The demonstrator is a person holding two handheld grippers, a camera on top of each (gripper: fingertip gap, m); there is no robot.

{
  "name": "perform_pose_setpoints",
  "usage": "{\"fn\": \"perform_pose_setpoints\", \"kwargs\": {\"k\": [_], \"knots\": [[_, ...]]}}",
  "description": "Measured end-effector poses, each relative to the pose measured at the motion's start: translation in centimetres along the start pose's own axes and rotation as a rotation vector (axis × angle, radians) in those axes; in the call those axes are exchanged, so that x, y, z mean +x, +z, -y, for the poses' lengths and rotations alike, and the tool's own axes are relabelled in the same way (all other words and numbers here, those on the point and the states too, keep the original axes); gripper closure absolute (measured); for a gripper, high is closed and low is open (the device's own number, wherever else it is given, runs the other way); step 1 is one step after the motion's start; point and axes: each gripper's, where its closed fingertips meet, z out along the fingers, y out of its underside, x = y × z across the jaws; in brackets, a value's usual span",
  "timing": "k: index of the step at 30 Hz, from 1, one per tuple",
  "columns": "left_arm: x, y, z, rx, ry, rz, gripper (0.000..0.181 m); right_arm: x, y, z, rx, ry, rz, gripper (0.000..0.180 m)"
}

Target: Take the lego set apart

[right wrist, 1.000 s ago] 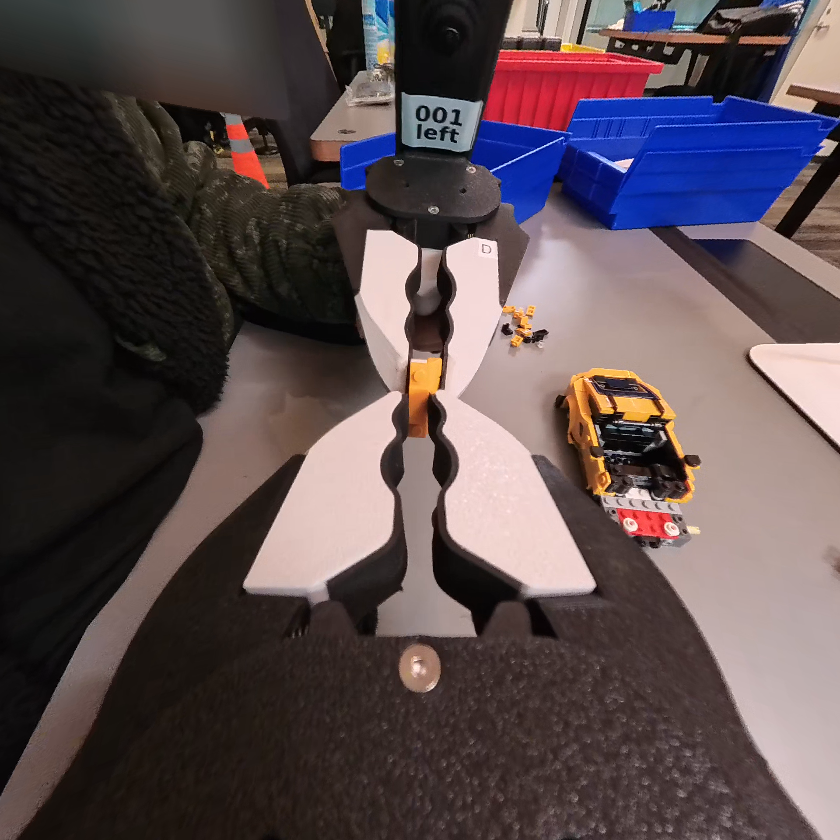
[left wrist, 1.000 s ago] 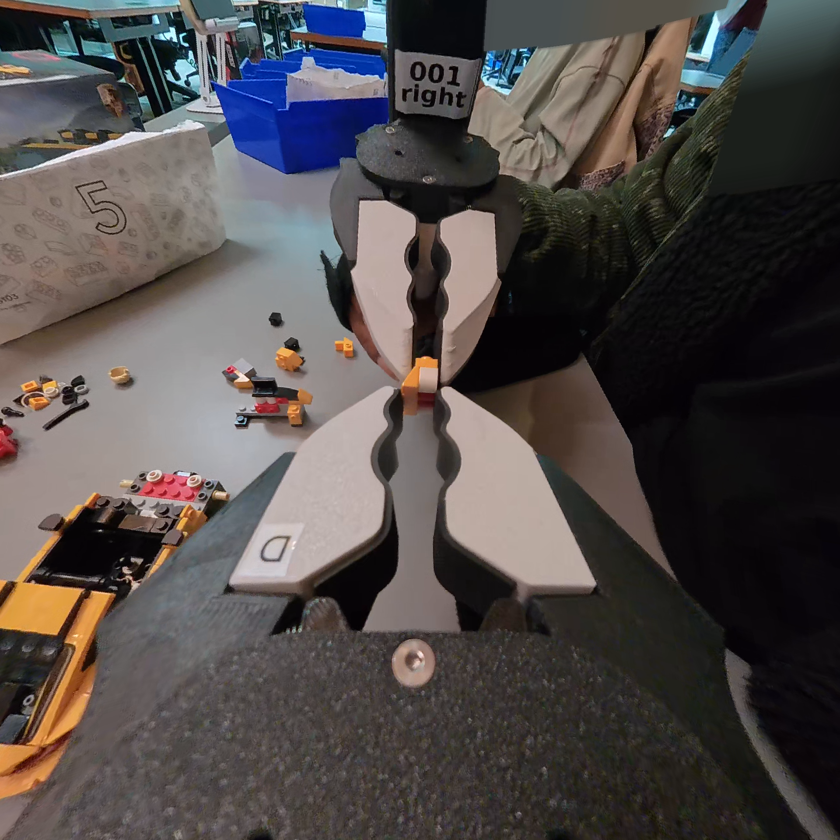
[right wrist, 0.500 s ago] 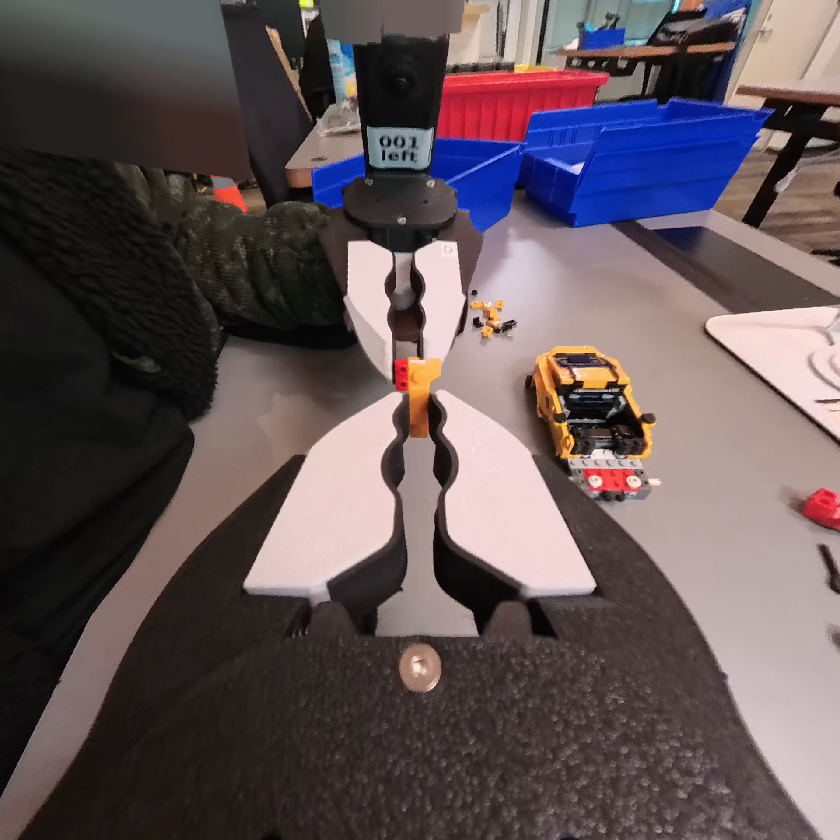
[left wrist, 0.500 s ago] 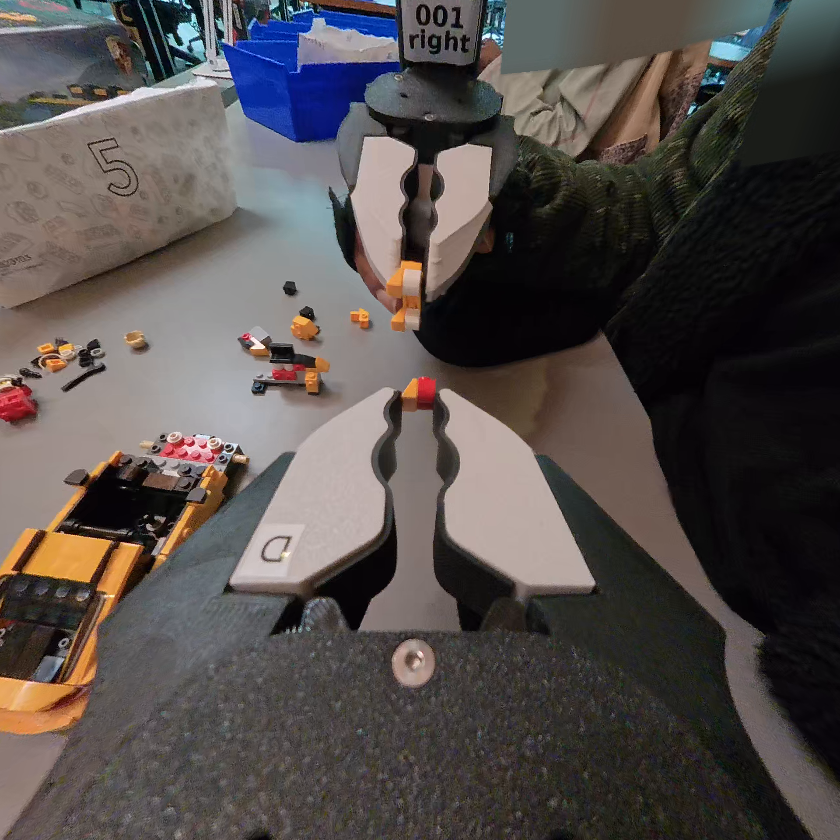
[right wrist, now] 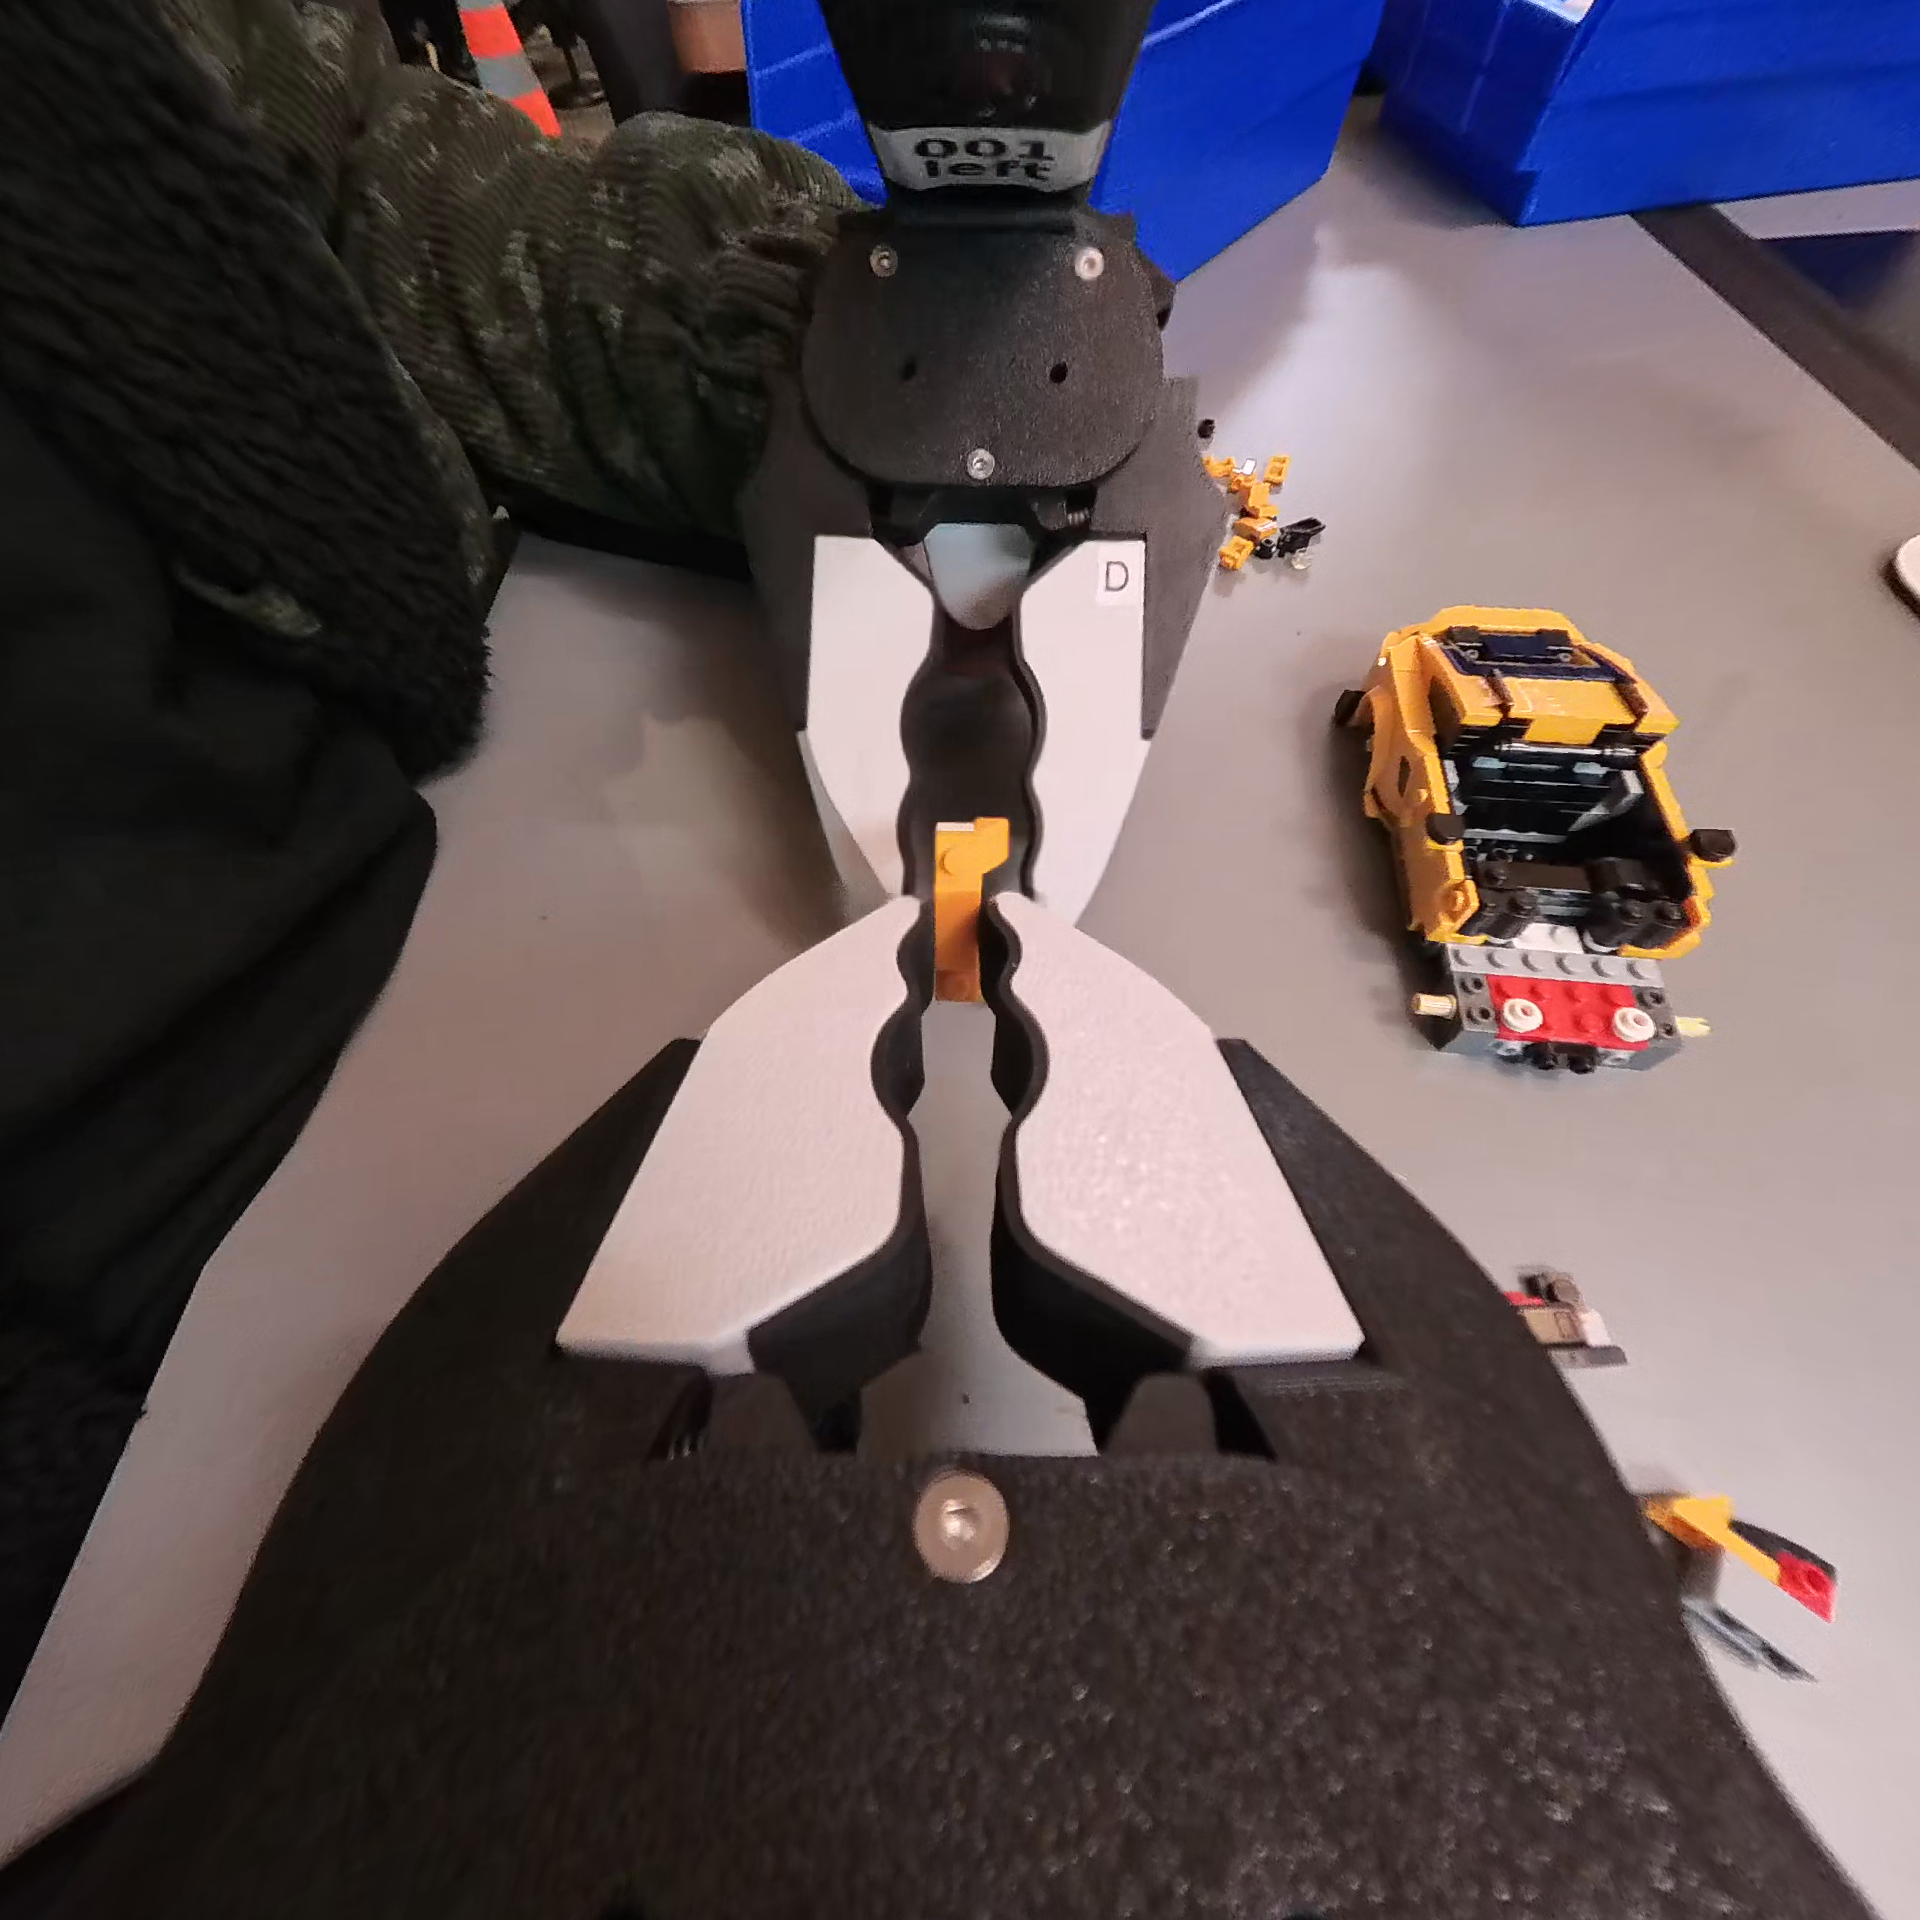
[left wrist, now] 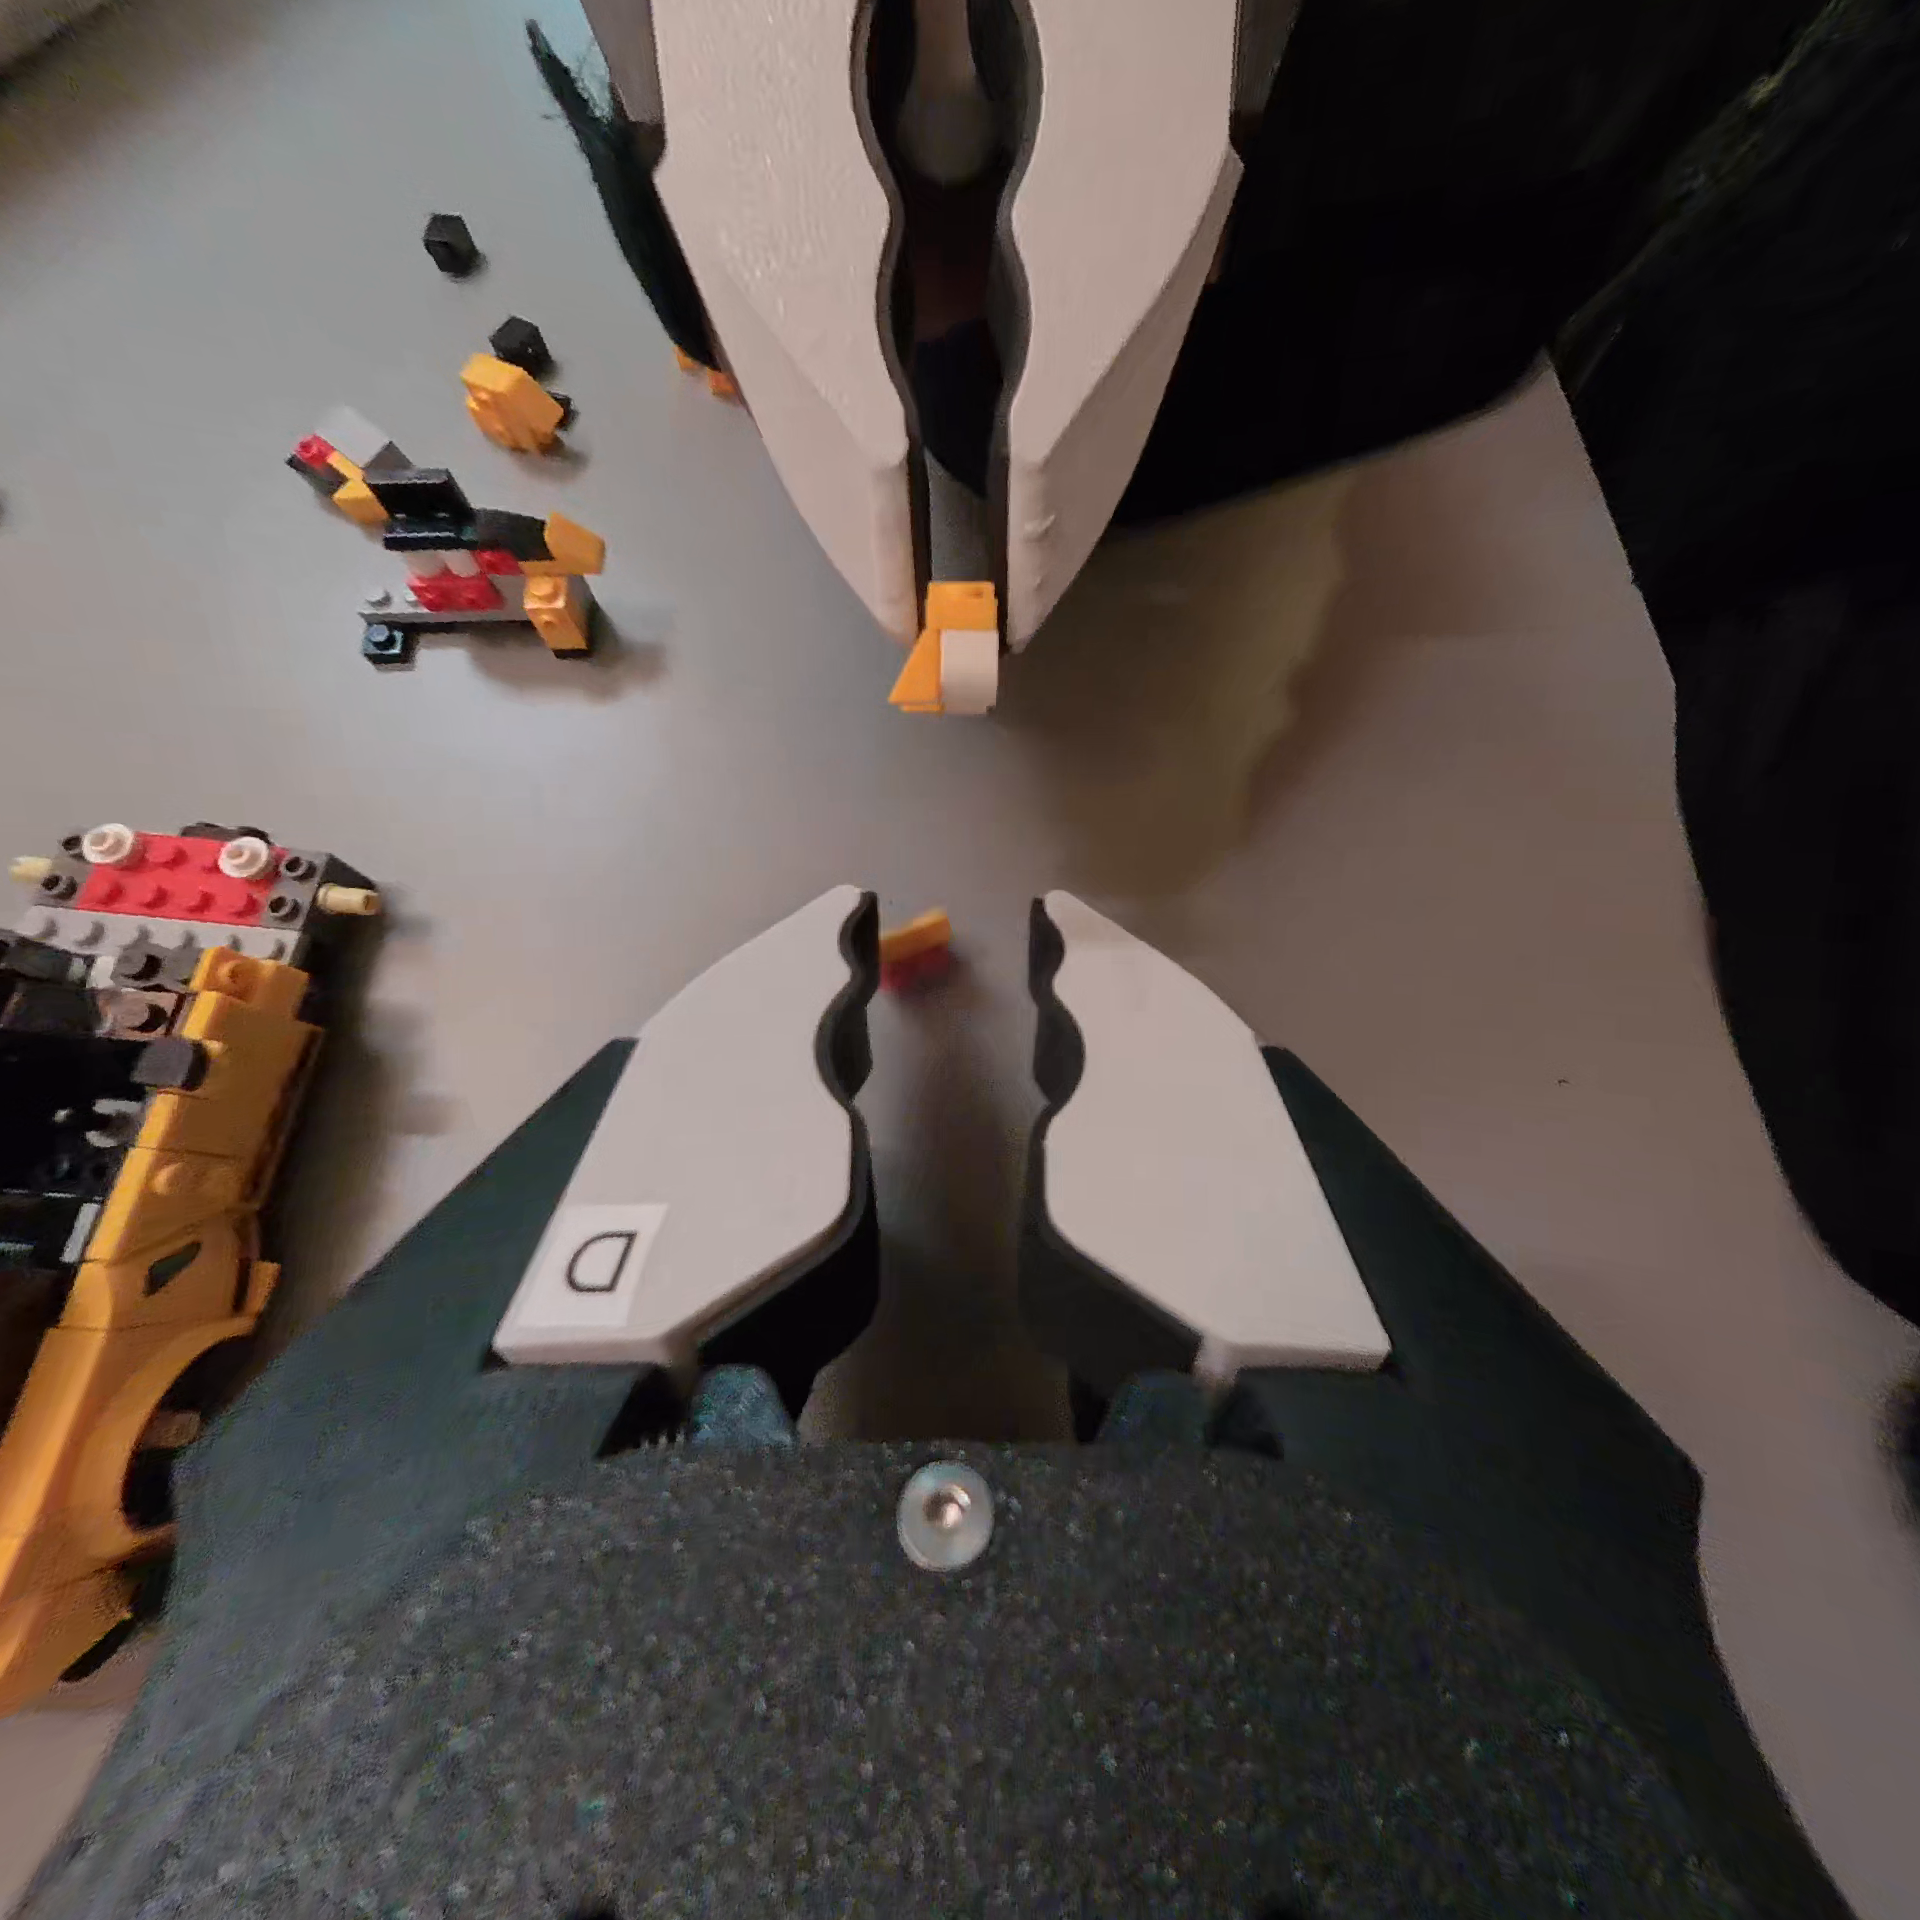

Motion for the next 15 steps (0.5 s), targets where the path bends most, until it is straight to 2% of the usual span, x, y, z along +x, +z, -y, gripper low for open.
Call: {"fn": "perform_pose_setpoints", "kwargs": {"k": [2,7,15], "knots": [[0.1,-0.4,0.9,0.061,-0.004,-0.011,0.148,-0.1,0.1,0.0,0.0,0.005,0.007,0.172],[0.4,-2.9,4.8,0.306,-0.034,-0.041,0.156,-0.4,0.4,0.1,0.012,0.01,0.023,0.172],[0.6,-2.6,5.0,0.297,-0.033,-0.036,0.168,-0.6,0.3,0.9,0.061,0.013,0.025,0.172]]}}
